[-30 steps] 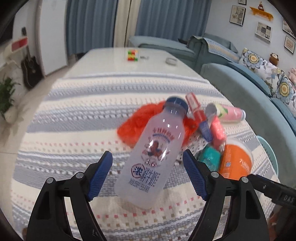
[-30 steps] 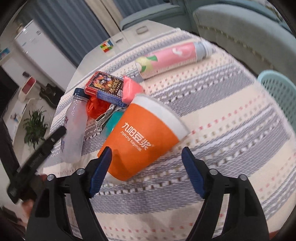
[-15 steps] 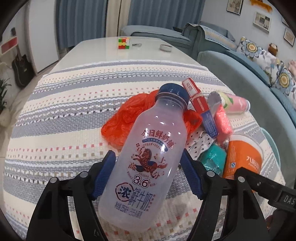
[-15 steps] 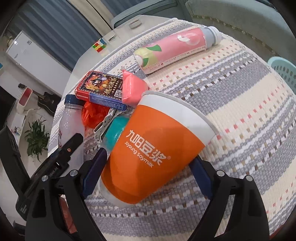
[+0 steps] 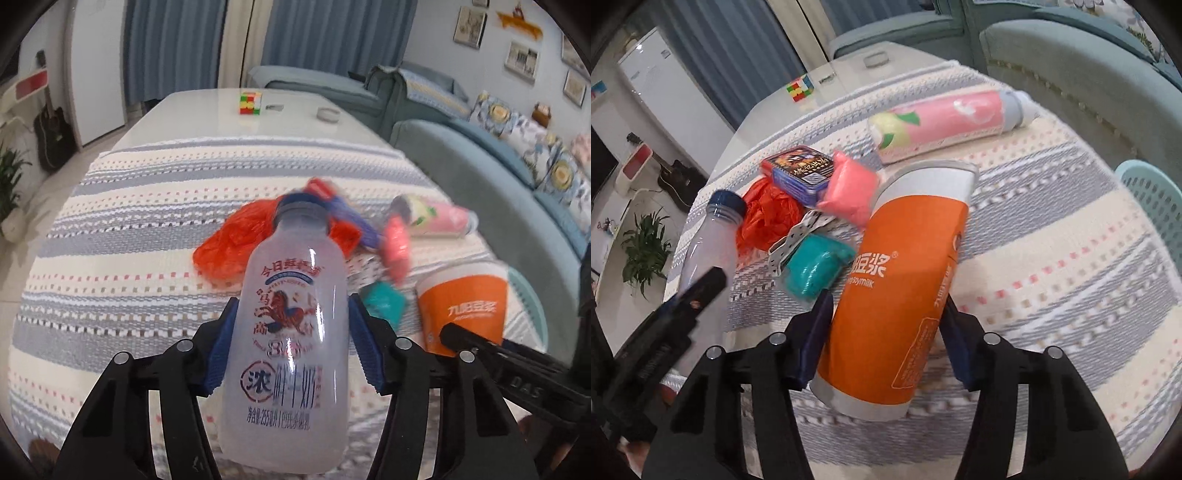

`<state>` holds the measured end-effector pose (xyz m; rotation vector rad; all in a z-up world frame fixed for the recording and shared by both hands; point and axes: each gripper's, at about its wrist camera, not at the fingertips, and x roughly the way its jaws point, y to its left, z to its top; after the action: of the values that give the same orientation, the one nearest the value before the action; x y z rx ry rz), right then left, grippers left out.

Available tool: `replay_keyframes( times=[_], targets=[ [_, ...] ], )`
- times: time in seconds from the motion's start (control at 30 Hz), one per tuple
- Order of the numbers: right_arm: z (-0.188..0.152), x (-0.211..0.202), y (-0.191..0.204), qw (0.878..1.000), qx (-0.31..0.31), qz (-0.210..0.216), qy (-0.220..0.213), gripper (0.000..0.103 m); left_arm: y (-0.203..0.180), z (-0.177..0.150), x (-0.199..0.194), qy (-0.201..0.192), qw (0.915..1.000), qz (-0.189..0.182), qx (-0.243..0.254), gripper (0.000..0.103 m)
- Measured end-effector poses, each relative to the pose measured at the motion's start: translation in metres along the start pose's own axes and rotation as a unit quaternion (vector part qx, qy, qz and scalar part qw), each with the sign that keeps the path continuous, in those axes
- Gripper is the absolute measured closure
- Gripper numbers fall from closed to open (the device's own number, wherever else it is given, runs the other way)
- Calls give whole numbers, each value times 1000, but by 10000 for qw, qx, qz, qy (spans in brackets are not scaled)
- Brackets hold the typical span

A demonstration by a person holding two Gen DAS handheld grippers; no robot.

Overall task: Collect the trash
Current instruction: 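Carry both items over the wastebasket and open both tools to drop them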

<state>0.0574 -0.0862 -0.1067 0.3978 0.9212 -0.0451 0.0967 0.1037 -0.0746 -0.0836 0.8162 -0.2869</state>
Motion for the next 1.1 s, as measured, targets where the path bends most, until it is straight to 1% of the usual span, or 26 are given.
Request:
replay_keyframes(
  times=[0.07,0.17,0.37,0.4,0.43,0.6,0.7,0.8,0.87,0.93,1.0,1.1],
  targets=[
    [4,-12,-10,9999,32,-44,-127,51,-3,2,-8,-54,9999,-102,-51,49],
    [13,-33,-25,9990,0,-134,-418,52,-13,6,-23,-255,9991,-337,-34,49],
    [37,-84,-56,9934,-202,-415,-1052,52,-49,24,-46,-499,9957,-778,42,49],
    [44,-96,-64,9913,-229,-489,-1200,52,-60,29,-50,-550,9946,-873,89,49],
    [43,-106,-73,9901,-236,-522,-1282,52,-69,33,-51,-586,9940,-916,135,49],
    [65,-143,-117,9813,-230,-854,-1710,52,-126,51,-57,-754,9892,-1182,423,49],
    [73,-155,-145,9774,-135,-1034,-1841,52,-162,57,-55,-789,9863,-1324,593,49],
    [80,-161,-176,9738,20,-1268,-1886,52,-205,60,-48,-762,9828,-1460,831,49],
    [82,-163,-197,9713,149,-1426,-1897,52,-225,61,-41,-719,9808,-1540,953,49],
    [82,-165,-217,9675,374,-1573,-1944,52,-253,60,-30,-611,9782,-1661,1086,49],
    [77,-166,-240,9634,608,-1692,-1990,52,-270,58,-18,-502,9763,-1737,1192,49],
    [68,-158,-274,9598,938,-1831,-1908,52,-298,51,3,-297,9735,-1837,1333,49]
  ],
)
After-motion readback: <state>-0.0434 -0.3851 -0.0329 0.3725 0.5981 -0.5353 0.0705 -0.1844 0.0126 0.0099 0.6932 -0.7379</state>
